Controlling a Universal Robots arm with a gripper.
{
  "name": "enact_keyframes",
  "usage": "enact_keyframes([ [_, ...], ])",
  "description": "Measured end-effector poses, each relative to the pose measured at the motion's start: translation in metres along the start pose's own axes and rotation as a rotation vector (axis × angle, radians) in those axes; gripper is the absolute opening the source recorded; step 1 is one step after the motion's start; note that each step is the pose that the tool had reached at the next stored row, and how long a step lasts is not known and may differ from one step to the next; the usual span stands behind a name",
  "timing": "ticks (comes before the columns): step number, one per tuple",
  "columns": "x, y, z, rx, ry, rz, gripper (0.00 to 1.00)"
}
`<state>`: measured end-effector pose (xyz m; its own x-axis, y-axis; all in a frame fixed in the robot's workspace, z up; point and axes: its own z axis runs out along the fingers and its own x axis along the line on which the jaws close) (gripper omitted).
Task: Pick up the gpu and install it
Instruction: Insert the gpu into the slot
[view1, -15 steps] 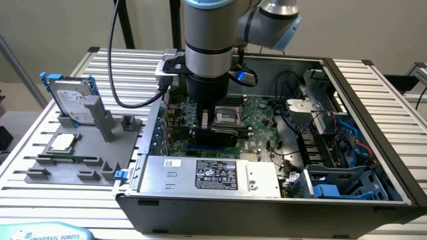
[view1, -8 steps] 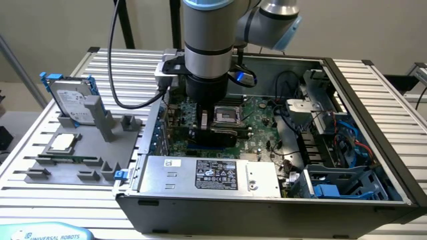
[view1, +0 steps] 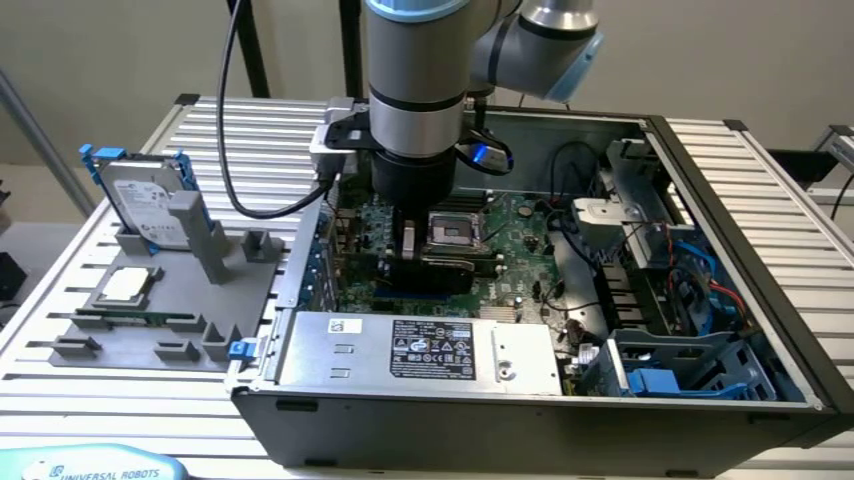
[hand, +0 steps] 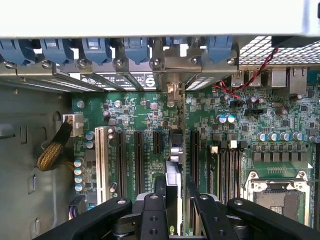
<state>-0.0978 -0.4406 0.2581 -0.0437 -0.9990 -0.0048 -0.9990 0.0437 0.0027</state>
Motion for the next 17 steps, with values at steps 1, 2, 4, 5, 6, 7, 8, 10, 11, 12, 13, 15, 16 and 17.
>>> enact_keyframes([
  [1, 0.0000, 0.0000, 0.0002, -0.0001, 0.0000, 0.000, 0.27],
  [2, 0.0000, 0.0000, 0.0003, -0.0001, 0.0002, 0.000, 0.27],
  [4, 0.0000, 0.0000, 0.0008, 0.0000, 0.0002, 0.000, 0.27],
  [5, 0.0000, 0.0001, 0.0011, 0.0001, 0.0003, 0.000, 0.27],
  [6, 0.0000, 0.0001, 0.0016, 0.0001, 0.0004, 0.000, 0.27],
  [7, 0.0000, 0.0001, 0.0020, -0.0001, 0.0007, 0.000, 0.27],
  [8, 0.0000, 0.0001, 0.0026, -0.0001, 0.0007, 0.000, 0.27],
  [10, 0.0000, 0.0001, 0.0038, -0.0002, 0.0009, 0.000, 0.27],
  [11, 0.0000, 0.0001, 0.0043, -0.0004, 0.0011, 0.000, 0.27],
  [12, 0.0000, 0.0001, 0.0046, -0.0006, 0.0013, 0.000, 0.27],
  [13, 0.0001, 0.0001, 0.0049, -0.0007, 0.0013, 0.000, 0.27],
  [15, 0.0000, 0.0001, 0.0054, -0.0010, 0.0013, 0.000, 0.27],
  [16, 0.0000, 0.0001, 0.0057, -0.0012, 0.0011, 0.000, 0.27],
  [17, 0.0000, 0.0001, 0.0058, -0.0015, 0.0011, 0.000, 0.27],
])
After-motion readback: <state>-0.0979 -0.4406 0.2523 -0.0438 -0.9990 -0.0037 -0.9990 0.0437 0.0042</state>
